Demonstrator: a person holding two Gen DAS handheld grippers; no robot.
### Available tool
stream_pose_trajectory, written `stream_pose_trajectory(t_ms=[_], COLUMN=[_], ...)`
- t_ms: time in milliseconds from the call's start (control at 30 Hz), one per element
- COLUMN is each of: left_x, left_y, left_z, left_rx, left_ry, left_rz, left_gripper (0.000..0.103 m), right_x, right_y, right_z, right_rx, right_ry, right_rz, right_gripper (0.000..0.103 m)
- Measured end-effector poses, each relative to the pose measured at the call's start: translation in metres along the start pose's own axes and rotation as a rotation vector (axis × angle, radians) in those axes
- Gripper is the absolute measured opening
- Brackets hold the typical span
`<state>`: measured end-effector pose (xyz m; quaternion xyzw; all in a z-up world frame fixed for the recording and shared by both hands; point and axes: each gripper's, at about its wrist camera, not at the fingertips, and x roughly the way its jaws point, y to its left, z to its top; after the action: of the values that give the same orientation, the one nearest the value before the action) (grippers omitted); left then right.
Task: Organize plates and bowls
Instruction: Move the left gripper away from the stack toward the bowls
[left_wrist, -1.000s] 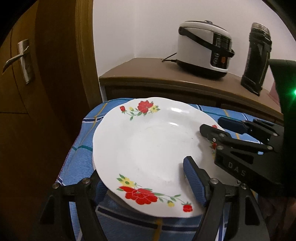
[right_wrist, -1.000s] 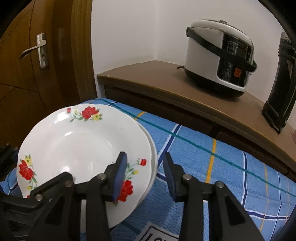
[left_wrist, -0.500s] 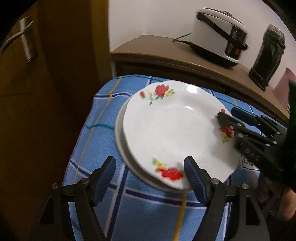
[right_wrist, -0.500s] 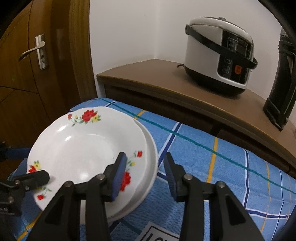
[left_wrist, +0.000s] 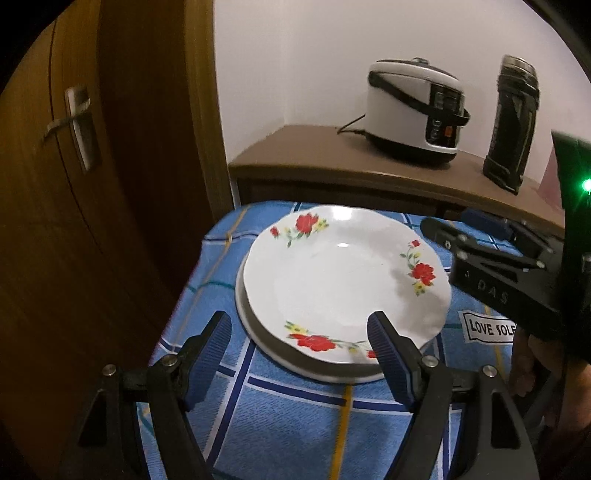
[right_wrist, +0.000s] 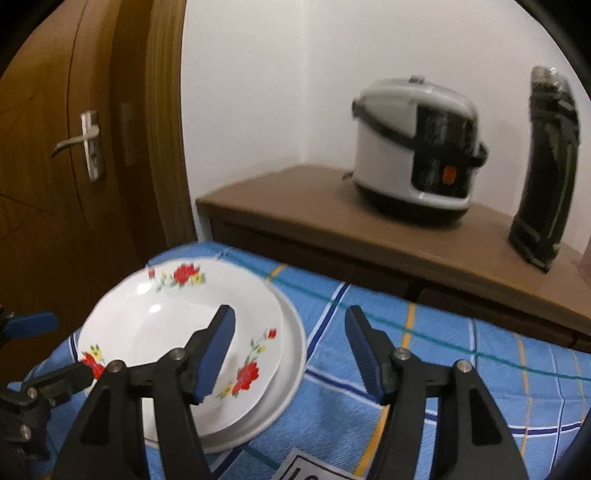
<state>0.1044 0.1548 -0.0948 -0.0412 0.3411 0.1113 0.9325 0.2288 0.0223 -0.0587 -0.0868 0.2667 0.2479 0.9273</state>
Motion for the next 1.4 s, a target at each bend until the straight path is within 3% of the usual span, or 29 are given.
stream_pose_trajectory(t_ms=[167, 300, 567, 733, 1000, 1200, 1400], left_x=[-0.008, -0.016, -0.034, -0.043, -0.062, -0.084, -0.091], left_y=[-0.014, -0.024, -0.057, -0.083, -0.142, -0.187, -0.218], left_z=[0.001, -0.001, 0.003, 0.002, -0.014, -0.027, -0.037], left_rx=[0.056, 0.061, 0.092, 0.108, 0.127, 0.206, 0.261], left_ry=[-0.010, -0.015, -0.034, -0.039, -0.036, -0.051, -0.029], left_rz=[0.000, -0.020, -0.086, -0.147, -0.318, -0.430, -0.495], left_gripper=[0.078, 0.078, 0.078, 0.078, 0.078, 0.078, 0.078], right_x=[-0.029, -0.067, -0.153, -0.197, -0.267, -0.293, -0.296], right_y=[-0.002, -0.006, -0.016, -0.031, -0.076, -0.124, -0.149], right_z=[0.006, 0.005, -0.018, -0.036, -0.072, -0.109, -0.137], right_rx=[0.007, -0.014, -0.002, 0.024, 0.120, 0.238, 0.286], right_ry=[0.003, -0.004, -0.046, -0.066, -0.092, -0.029, 0.041], right_rz=[-0.077, -0.132, -0.137, -0.151, -0.249, -0.365, -0.413], right_gripper=[0.063, 0.069, 0.073, 0.073, 0.073, 0.073, 0.070])
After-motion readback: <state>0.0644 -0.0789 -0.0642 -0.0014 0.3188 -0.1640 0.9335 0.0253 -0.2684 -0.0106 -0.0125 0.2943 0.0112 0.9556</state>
